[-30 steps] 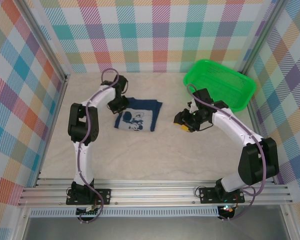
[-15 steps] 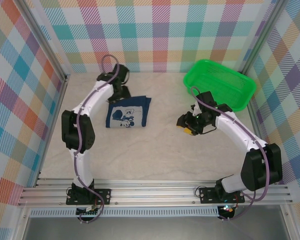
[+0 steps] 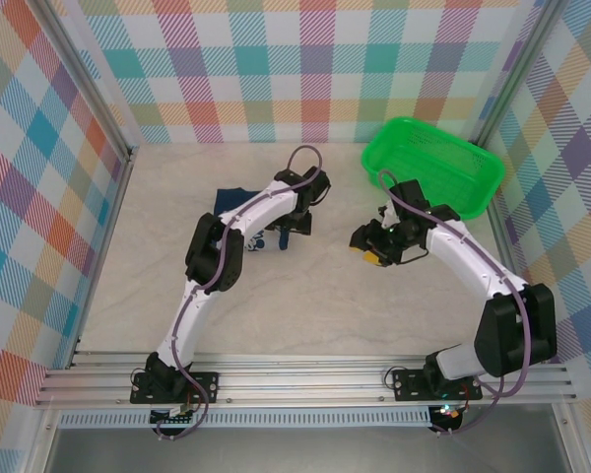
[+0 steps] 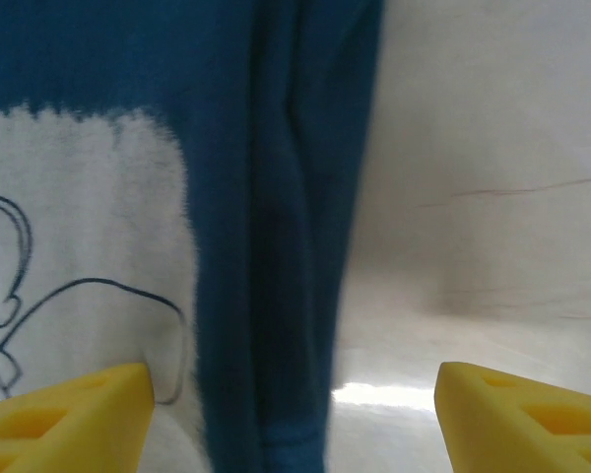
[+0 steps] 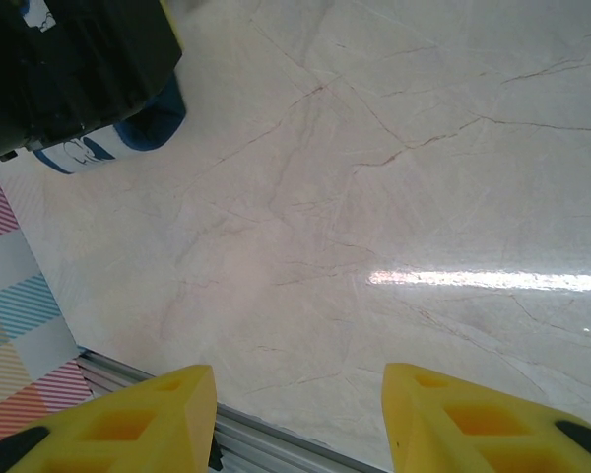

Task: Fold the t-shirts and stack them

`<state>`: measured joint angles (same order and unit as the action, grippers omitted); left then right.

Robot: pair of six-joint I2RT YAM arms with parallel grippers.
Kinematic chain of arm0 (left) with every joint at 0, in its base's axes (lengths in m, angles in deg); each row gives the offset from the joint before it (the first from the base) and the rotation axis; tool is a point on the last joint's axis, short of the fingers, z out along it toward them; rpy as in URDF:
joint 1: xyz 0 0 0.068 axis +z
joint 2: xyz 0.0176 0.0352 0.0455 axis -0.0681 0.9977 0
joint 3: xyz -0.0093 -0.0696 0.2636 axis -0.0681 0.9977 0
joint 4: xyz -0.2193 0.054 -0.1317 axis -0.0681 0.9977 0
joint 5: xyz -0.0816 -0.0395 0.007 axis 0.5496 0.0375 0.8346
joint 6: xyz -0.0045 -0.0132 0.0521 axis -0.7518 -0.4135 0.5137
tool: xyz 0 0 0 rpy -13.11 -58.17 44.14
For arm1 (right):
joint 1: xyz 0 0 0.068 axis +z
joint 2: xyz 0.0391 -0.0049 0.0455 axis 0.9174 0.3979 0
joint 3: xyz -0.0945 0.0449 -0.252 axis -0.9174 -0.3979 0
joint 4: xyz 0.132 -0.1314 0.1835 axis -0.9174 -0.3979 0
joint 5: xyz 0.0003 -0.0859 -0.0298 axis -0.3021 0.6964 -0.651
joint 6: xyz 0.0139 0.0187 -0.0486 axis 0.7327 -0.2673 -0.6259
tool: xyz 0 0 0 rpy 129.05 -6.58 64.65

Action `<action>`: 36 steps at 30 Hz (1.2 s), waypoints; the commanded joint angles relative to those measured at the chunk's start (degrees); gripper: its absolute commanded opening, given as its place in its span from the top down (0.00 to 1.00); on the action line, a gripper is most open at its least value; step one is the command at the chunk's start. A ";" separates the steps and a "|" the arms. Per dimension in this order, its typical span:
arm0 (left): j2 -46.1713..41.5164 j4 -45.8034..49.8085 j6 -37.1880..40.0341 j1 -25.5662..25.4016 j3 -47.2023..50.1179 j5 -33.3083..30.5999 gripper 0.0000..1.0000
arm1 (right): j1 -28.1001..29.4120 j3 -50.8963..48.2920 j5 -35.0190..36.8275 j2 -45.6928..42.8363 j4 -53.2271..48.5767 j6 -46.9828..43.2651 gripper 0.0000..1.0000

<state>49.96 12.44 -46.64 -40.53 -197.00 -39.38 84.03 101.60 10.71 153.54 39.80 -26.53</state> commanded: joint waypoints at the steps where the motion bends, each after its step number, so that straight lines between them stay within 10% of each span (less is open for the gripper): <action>1: -0.74 1.03 2.77 -0.51 0.39 -6.00 0.27 | -0.55 -1.78 -1.77 -1.92 0.03 0.52 0.52; 15: 6.35 0.16 2.19 -1.61 -2.65 -8.03 0.49 | -0.60 -1.86 -2.82 -0.58 0.66 1.29 0.52; 22: 8.39 1.82 0.88 -1.55 -3.03 -12.84 0.85 | -0.60 -1.86 -2.81 -0.16 0.99 1.58 0.53; 36: 6.99 -5.23 13.24 15.75 -3.34 -21.28 1.00 | -0.69 -4.52 -2.86 -2.03 1.34 2.97 0.54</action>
<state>56.12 10.12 -39.67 -28.26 -199.82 -56.41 83.76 98.50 8.88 152.81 40.81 -24.74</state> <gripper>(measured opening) 0.076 0.464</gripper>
